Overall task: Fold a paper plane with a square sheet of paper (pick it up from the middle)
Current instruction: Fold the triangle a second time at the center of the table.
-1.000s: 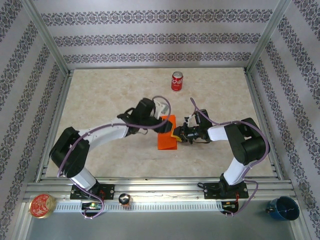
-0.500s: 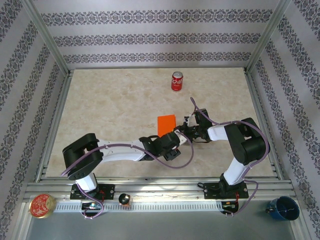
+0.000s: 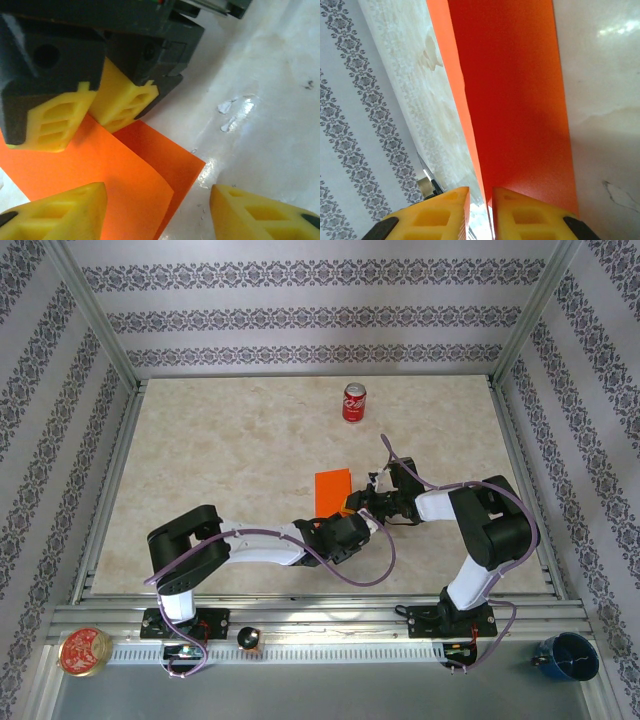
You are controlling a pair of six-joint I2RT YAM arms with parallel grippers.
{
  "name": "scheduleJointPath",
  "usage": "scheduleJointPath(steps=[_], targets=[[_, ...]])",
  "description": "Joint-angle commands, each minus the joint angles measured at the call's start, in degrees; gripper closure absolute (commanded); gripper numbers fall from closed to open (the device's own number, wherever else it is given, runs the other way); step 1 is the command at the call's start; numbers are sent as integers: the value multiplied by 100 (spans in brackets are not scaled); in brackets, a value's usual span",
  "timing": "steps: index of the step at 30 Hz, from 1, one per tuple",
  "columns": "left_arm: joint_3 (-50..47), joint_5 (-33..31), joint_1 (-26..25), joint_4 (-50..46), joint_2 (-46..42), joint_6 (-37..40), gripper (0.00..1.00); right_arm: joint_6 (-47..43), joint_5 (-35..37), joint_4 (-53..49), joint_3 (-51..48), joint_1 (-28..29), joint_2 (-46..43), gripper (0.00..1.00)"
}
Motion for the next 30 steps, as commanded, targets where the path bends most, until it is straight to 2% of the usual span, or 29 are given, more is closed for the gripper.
scheduleJointPath(steps=[1, 8, 10, 17, 23, 27, 30], targets=[[159, -309, -25, 10, 47, 84, 51, 60, -98, 115, 97, -77, 73, 79], [162, -290, -25, 8, 49, 120, 70, 49, -85, 115, 79, -77, 73, 79], [139, -318, -25, 25, 17, 69, 79, 49, -81, 107, 71, -86, 55, 79], [125, -247, 23, 31, -60, -61, 100, 29, -22, 81, -8, -164, -49, 78], [40, 170, 177, 84, -251, -281, 100, -104, 128, -185, -74, -291, -302, 76], [-125, 1119, 529, 240, -560, -728, 100, -347, 612, -717, -202, -449, -768, 69], [-357, 1879, 872, 527, -815, -1140, 100, -558, 1317, -1054, -443, -512, -1365, 67]])
